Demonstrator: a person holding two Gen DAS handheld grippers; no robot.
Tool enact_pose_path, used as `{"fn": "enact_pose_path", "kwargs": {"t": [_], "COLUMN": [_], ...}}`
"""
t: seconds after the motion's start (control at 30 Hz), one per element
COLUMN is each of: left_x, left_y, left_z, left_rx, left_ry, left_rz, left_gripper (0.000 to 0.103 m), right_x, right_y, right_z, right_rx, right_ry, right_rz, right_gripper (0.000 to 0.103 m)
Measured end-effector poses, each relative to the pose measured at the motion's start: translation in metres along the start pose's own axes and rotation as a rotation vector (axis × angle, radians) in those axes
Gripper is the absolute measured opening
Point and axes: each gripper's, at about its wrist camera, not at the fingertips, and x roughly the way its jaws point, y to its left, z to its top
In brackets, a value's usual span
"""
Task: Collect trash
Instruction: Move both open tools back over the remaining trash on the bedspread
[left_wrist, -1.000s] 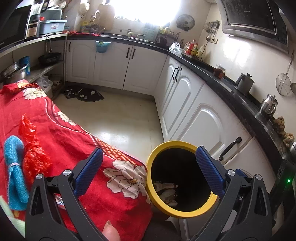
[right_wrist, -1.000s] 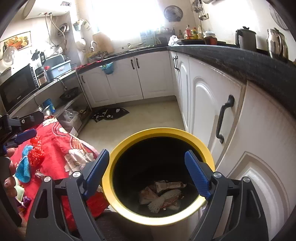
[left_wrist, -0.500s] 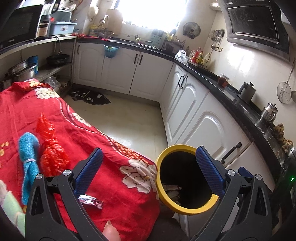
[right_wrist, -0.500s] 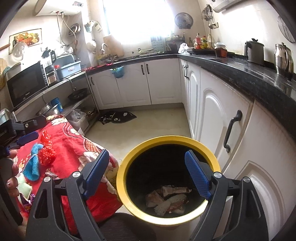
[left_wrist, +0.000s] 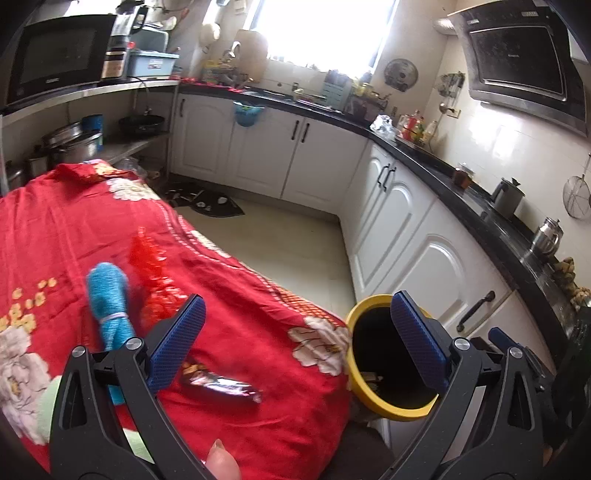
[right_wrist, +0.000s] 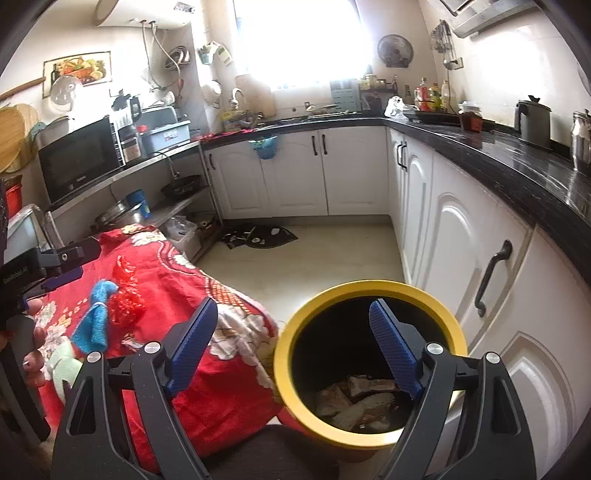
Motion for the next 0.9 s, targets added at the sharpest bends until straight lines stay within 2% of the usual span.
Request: {"fn": "enact_pose_path", "kwargs": {"t": [0.9], "left_x": [-0.052], "left_y": [0.073], "left_z": [-0.004], "left_rx": [-0.091], "left_ry": [-0.064], "left_rz": [0.12], "left_gripper": [0.092], "right_x": [-0.005], "right_y": [0.085], "right_z": [0.001], "right_rx": [-0.141], "right_ry": [0.008], "right_rz": [0.151], "right_gripper": [0.084]}}
